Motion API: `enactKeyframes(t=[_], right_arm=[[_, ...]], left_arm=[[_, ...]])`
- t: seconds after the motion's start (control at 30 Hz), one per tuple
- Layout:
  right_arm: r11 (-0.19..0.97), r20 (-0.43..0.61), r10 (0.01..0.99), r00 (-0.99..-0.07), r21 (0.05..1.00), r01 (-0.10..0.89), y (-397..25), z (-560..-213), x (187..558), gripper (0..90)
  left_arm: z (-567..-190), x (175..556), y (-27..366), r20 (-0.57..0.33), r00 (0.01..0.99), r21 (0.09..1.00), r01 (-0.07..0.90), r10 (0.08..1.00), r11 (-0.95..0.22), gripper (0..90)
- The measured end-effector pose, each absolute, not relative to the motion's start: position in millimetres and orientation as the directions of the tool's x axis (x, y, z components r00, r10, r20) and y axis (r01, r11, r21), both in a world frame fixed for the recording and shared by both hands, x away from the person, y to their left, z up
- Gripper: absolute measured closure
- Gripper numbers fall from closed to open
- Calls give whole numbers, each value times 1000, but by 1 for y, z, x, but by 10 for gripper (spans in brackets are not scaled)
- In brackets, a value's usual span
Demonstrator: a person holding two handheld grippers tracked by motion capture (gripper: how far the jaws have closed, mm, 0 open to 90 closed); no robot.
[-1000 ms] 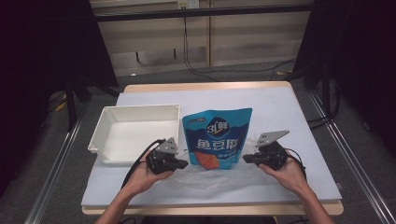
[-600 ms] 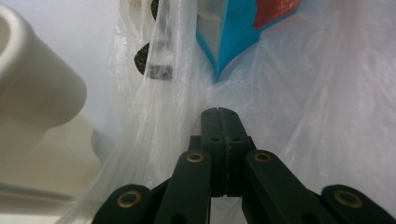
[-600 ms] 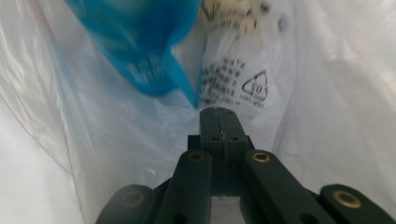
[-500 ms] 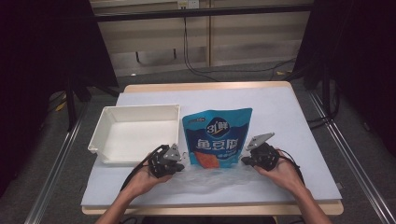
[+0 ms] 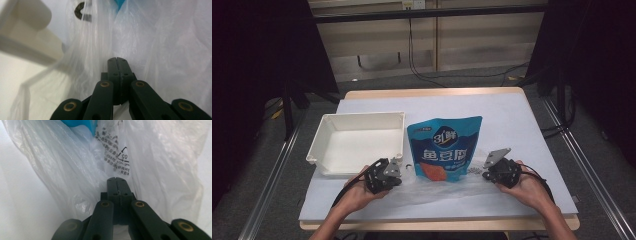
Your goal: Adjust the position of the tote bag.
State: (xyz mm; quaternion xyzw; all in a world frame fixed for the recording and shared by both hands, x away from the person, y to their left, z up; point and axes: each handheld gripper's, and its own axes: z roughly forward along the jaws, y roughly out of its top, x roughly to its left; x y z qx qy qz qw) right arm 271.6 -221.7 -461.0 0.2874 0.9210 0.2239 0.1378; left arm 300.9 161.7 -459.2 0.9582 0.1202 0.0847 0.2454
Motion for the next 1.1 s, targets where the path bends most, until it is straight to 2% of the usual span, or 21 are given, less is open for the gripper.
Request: enactKeyframes(t=[0.27,0.33,0.53,0.63,0.67,0.73,0.83,0.87,0.93,1.1], right_arm=[[738,-123,584,-802,493,462,-225,-461,271,900],[721,-101,598,-795,500,479,-226,-461,270,900],[733,-121,595,-794,487,475,-225,-460,268,900],[705,-100,620,-778,507,496,-225,-461,267,900],[679,-74,624,-778,544,493,-227,-462,268,900],[672,-72,623,-779,559,485,-228,-461,268,900],[600,-3,635,-773,632,490,-229,-454,267,900],[587,3,632,-775,651,482,-230,-453,267,895],[551,17,648,-761,679,485,-229,-448,265,863],[520,33,636,-771,720,460,-224,-438,261,861]], left_arm=[[-459,300,170,91,956,496,199,278,-845,900],[-459,299,171,96,956,493,197,279,-847,900],[-458,297,170,131,953,463,184,273,-867,900],[-458,299,172,104,948,485,217,302,-847,900],[-459,299,173,81,945,522,230,316,-821,900],[-460,298,173,69,945,539,234,320,-809,900],[-453,301,174,20,947,578,250,320,-777,900],[-452,301,174,2,940,619,266,340,-739,888],[-448,302,176,-16,947,627,260,322,-734,863],[-435,296,175,-37,942,702,263,335,-661,891]])
